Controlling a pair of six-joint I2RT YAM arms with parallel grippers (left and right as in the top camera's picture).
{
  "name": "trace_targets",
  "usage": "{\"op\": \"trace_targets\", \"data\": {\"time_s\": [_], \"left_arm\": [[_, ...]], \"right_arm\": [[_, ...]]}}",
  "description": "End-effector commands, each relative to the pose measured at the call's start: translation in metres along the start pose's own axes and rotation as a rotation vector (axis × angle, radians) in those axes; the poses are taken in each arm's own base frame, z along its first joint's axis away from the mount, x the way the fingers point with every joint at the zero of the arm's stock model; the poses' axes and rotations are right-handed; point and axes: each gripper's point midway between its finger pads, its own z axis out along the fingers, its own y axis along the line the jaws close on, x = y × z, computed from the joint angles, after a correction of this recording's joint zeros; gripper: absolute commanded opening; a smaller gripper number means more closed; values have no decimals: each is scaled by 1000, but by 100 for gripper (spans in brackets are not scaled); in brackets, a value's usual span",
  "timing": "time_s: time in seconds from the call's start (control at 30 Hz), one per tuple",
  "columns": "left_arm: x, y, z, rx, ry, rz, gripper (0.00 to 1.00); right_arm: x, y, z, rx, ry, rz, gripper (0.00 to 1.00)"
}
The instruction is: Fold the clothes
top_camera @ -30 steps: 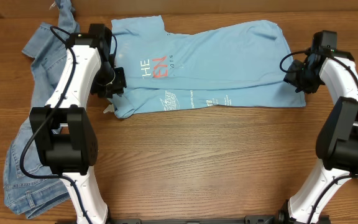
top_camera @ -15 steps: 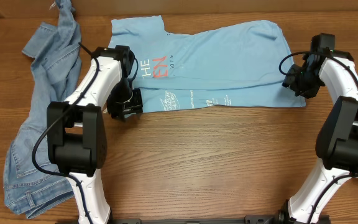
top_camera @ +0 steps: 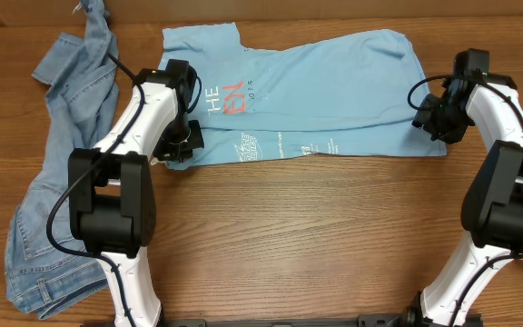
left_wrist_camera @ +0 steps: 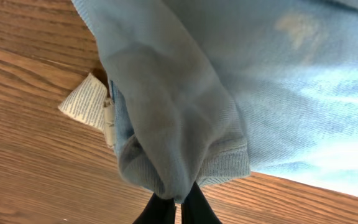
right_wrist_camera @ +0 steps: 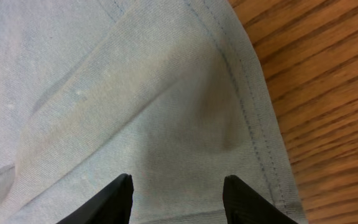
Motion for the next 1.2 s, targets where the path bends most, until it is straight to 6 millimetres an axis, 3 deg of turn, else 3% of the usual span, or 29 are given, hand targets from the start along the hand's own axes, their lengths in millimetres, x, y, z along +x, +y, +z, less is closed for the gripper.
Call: {"op": "trace_targets", "data": {"time_s": [0.0,0.1,0.17,0.2,0.3,0.33,0.37,0.4,0.43,0.5,0.63,0.7,0.83,0.93,1.0,1.17], "left_arm": [[4,26,2,-128,6,-46,4],[7,71,-4,-297,-3,-218,4],[5,84,-2,-289,7,-312,4],[4,89,-1,-279,12,-340,11],[1,102,1,-271,24,-374,17],[0,105,2,-269,24,-378,27],[0,107,2,-265,28,-385,28],[3,100,4,-219,53,-380,25],[5,77,5,-91,104,-298,17],[3,51,-4,30,104,-178,14],[-19,29,-59,80,-94,-106,15],[-15,12,-67,119,-108,-50,13],[1,-14,-47,98,-65,38,10],[7,-20,-26,84,-39,57,10],[8,-17,-3,74,-20,48,10],[0,9,28,42,12,34,10]], "right_arm": [[-3,1,0,3,-7,-3,51],[-3,1,0,3,-7,-3,51],[-3,1,0,3,-7,-3,51],[-3,1,0,3,-7,-3,51],[-3,1,0,4,-7,-3,51],[-3,1,0,4,-7,-3,51],[-3,1,0,4,-7,-3,51],[-3,1,0,4,-7,-3,51],[-3,1,0,4,-7,-3,51],[-4,1,0,3,-9,-4,51],[-3,1,0,3,-8,-3,51],[-3,1,0,4,-7,-3,51],[-3,1,0,4,-5,-3,51],[-2,1,0,5,-3,-3,51],[-2,1,0,5,-3,-3,51],[-1,0,0,6,1,-3,51]]}}
